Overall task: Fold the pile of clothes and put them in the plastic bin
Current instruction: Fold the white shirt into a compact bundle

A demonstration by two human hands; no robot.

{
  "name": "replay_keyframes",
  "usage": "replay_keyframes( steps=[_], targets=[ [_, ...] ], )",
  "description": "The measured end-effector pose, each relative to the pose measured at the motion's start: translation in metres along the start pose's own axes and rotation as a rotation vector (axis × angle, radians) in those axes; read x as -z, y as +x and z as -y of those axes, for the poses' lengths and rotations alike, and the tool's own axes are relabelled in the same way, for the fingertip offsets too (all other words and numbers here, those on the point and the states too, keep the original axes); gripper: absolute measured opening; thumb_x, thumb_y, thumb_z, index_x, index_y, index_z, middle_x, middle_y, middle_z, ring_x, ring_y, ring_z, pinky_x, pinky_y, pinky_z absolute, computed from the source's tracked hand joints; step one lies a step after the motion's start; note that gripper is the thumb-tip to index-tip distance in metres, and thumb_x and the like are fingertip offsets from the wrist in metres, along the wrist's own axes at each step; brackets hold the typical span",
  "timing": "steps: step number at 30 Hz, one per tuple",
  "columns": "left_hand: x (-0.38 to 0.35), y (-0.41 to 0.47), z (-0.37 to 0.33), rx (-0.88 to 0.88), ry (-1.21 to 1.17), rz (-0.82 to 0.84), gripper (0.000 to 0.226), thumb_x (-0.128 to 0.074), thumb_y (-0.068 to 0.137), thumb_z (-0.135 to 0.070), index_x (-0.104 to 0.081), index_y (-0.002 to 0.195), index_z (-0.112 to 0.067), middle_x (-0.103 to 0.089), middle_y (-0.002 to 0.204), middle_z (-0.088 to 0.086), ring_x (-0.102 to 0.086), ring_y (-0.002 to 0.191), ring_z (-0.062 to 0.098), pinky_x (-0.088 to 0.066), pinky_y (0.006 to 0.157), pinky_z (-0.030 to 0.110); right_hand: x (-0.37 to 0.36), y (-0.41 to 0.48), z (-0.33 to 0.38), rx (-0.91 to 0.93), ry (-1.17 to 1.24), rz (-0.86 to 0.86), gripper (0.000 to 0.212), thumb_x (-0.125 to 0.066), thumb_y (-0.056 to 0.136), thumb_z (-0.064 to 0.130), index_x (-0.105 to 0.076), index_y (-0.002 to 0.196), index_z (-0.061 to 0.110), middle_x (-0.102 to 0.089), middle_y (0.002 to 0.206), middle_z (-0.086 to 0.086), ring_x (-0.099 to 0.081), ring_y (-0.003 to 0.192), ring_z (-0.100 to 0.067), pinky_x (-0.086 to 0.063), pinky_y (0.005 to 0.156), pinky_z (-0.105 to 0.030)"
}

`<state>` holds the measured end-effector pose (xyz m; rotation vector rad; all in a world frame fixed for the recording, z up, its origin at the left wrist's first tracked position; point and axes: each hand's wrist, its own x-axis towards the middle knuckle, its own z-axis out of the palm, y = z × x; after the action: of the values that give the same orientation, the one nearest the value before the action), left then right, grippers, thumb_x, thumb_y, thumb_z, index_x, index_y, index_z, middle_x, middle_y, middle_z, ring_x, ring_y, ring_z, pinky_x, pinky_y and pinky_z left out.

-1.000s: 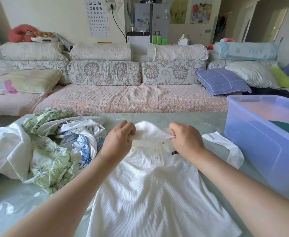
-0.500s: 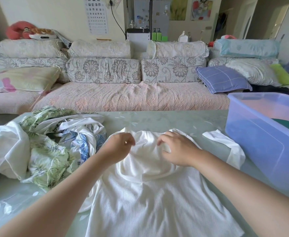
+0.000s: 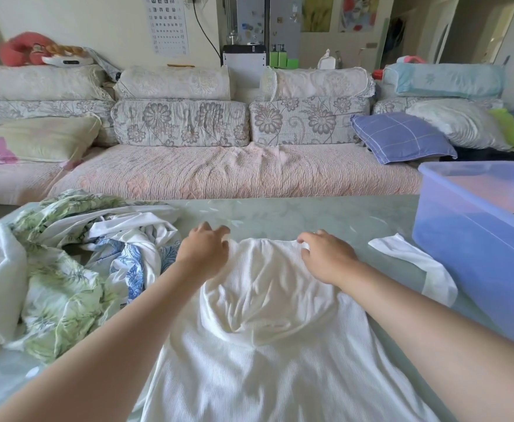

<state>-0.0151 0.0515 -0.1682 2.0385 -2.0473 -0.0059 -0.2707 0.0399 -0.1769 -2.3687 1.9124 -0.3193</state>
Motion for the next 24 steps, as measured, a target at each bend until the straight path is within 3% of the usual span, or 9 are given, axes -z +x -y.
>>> replay_keyframes(
  steps=[3,6,10,12,16,18,20,22,24],
  targets=[
    [-0.014,0.021,0.002,0.122,0.124,0.081,0.048,-0.03,0.102,-0.041,-0.029,0.149,-0.035,-0.049,0.133,0.015,-0.048,0.121,0.034,-0.044,0.093,0.042,-0.008,0.019,-0.009,-0.053,-0.117,-0.003,0.043,-0.035,0.104,0.033,-0.035,0.147,0.033,-0.048,0.132,-0.009,-0.059,0.115,-0.032,-0.046,0.088,-0.038],
    [-0.029,0.034,0.008,0.136,0.153,0.11,0.052,-0.037,0.097,-0.034,-0.029,0.148,-0.042,-0.063,0.122,0.007,-0.059,0.108,0.028,-0.044,0.081,0.033,-0.017,0.036,-0.015,-0.07,-0.168,0.041,0.046,-0.037,0.104,0.036,-0.03,0.15,0.04,-0.047,0.136,-0.009,-0.059,0.117,-0.03,-0.046,0.089,-0.037],
    [-0.03,0.054,0.025,0.271,-0.446,-0.107,0.045,-0.043,0.088,-0.011,-0.068,0.115,-0.036,-0.073,0.1,0.002,-0.06,0.069,0.018,-0.045,0.057,0.025,-0.028,0.056,-0.026,-0.078,0.013,-0.116,0.031,-0.048,0.098,0.018,-0.069,0.119,0.028,-0.068,0.122,-0.004,-0.061,0.112,-0.03,-0.048,0.085,-0.034],
    [-0.03,0.063,0.033,0.349,-0.706,-0.272,0.041,-0.042,0.09,-0.005,-0.074,0.105,-0.026,-0.074,0.1,0.007,-0.053,0.058,0.014,-0.04,0.051,0.023,-0.029,0.068,-0.033,-0.175,0.188,-0.255,0.028,-0.052,0.097,0.013,-0.074,0.112,0.019,-0.07,0.118,-0.008,-0.061,0.111,-0.032,-0.048,0.088,-0.035],
    [-0.042,0.069,0.037,0.493,-0.958,-0.28,0.049,-0.036,0.088,0.002,-0.073,0.111,-0.022,-0.07,0.111,0.008,-0.058,0.068,0.017,-0.049,0.065,0.026,-0.026,0.087,-0.034,-0.271,0.371,-0.347,0.031,-0.051,0.098,0.009,-0.07,0.123,0.011,-0.066,0.129,-0.011,-0.057,0.124,-0.03,-0.043,0.102,-0.033],
    [-0.046,0.071,0.032,0.491,-0.748,-0.223,0.055,-0.038,0.085,0.001,-0.064,0.127,-0.022,-0.061,0.127,0.01,-0.06,0.099,0.028,-0.05,0.087,0.035,-0.03,0.089,-0.028,-0.301,0.353,-0.24,0.038,-0.048,0.098,0.012,-0.061,0.134,0.012,-0.059,0.139,-0.011,-0.052,0.13,-0.03,-0.039,0.106,-0.033],
    [-0.043,0.066,0.021,0.373,-0.259,-0.206,0.064,-0.046,0.081,-0.001,-0.049,0.14,-0.027,-0.044,0.14,0.013,-0.041,0.125,0.034,-0.038,0.104,0.043,-0.033,0.084,-0.019,-0.337,0.137,-0.11,0.045,-0.049,0.095,0.021,-0.05,0.14,0.017,-0.051,0.139,-0.015,-0.049,0.129,-0.034,-0.038,0.105,-0.039],
    [-0.038,0.063,0.007,0.058,-0.062,-0.282,0.066,-0.051,0.08,-0.003,-0.048,0.14,-0.029,-0.039,0.143,0.007,-0.035,0.128,0.029,-0.033,0.105,0.043,-0.029,0.074,-0.006,-0.306,-0.211,-0.111,0.043,-0.052,0.088,0.025,-0.049,0.131,0.019,-0.046,0.132,-0.015,-0.045,0.123,-0.034,-0.036,0.101,-0.042],
    [-0.043,0.061,-0.002,-0.257,0.002,-0.204,0.052,-0.049,0.089,-0.013,-0.052,0.137,-0.032,-0.043,0.146,-0.003,-0.038,0.132,0.021,-0.03,0.106,0.039,-0.03,0.066,0.008,-0.129,-0.282,-0.222,0.038,-0.051,0.088,0.023,-0.053,0.125,0.019,-0.047,0.128,-0.012,-0.045,0.12,-0.033,-0.035,0.099,-0.041]
  ],
)
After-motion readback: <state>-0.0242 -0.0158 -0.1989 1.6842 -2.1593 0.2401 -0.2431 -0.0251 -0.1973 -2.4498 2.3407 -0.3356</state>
